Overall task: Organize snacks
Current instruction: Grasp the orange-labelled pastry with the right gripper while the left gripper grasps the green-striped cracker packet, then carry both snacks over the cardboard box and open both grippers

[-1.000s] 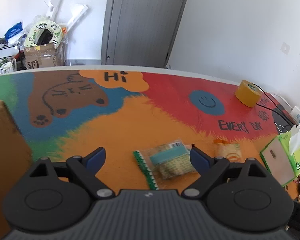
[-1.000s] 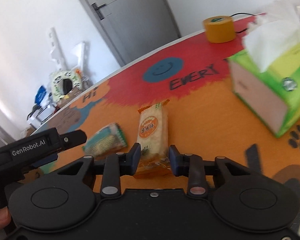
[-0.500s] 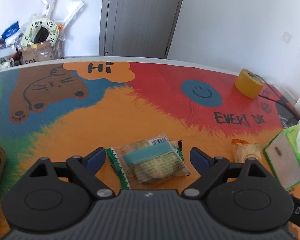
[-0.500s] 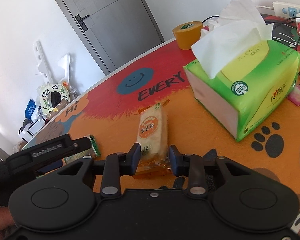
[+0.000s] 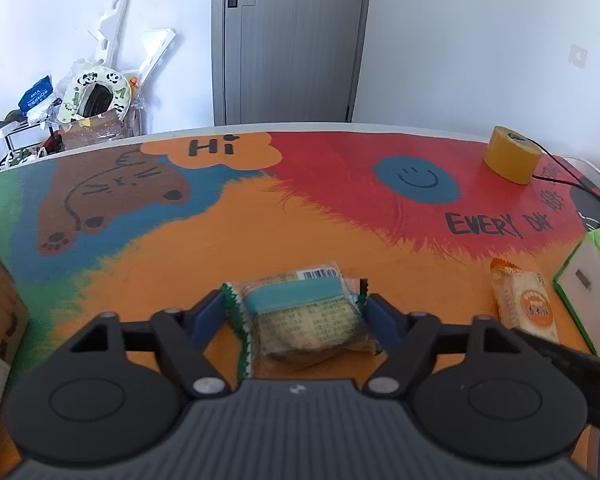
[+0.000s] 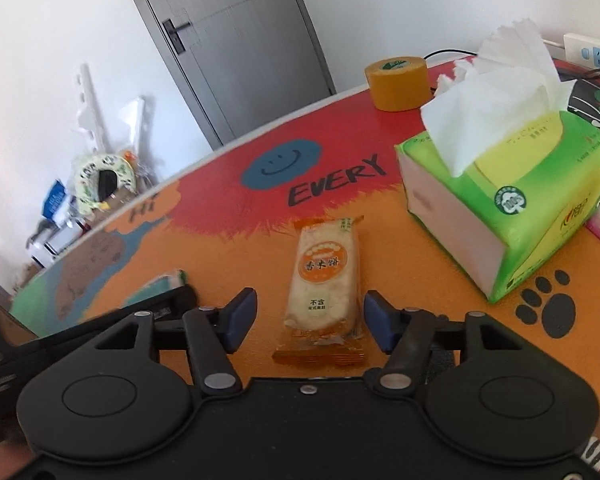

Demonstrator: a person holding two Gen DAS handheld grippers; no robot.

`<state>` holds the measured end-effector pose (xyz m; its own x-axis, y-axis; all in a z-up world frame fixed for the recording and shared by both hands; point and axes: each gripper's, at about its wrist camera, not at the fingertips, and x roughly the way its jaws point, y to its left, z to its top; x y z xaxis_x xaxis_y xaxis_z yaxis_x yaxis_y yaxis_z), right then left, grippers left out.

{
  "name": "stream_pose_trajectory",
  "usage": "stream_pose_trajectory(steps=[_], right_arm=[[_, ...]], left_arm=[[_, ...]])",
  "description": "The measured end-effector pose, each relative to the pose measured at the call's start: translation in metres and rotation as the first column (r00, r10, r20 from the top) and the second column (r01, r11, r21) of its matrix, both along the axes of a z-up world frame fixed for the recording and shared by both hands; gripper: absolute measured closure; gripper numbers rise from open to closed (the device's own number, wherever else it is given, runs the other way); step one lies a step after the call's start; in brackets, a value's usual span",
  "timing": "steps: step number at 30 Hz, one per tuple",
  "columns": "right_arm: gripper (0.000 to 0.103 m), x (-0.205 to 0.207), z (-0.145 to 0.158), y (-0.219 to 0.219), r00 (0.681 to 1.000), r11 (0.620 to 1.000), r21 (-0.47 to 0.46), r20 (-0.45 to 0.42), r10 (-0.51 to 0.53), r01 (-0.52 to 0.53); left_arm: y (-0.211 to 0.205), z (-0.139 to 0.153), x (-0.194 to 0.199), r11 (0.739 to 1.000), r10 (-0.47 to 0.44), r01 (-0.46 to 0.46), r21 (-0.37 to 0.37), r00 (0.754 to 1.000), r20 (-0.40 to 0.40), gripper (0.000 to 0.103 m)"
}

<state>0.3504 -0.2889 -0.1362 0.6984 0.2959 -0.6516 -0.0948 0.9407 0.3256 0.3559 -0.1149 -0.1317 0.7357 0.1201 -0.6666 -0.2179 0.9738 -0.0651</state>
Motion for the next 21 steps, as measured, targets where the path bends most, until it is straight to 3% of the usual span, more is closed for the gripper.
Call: stream_pose_trajectory(steps=[3,4,7,12,21], right_arm=[[0.051,-0.003,-0.002,0.006,1.0,0.999,-0.039,0.013,0.005,-0.004],[0.06,-0.005,-0.002,0.009,1.0,0.999,-0.052,0.013,0.007,-0.006],[0.066,-0.011,-0.002,0.012,1.0,0.998,-0.055,0.019,0.021,-0.02],[0.067,-0.027,-0.002,0.011,1.0,1.0,-0.021,0.018,0.01,-0.01],[0.067,-0.066,0.012,0.017,0.998,0.998,0.064,0.062,0.012,-0.016]], left_arm=[[0.005,0.002,-0.009,1.0,-0.006,0.006,-0.013,1.0,0.008,0.042],[0.005,0.002,-0.012,1.0,-0.008,0.008,-0.014,1.0,0.01,0.043],[0.006,0.002,-0.024,1.0,-0.015,0.015,-0.02,1.0,0.02,0.045],[0.017,0.005,-0.048,0.997,-0.009,0.011,-0.08,1.0,0.025,0.051],[0.035,0.022,-0.096,0.994,-0.006,0.013,-0.105,0.998,0.067,0.055]])
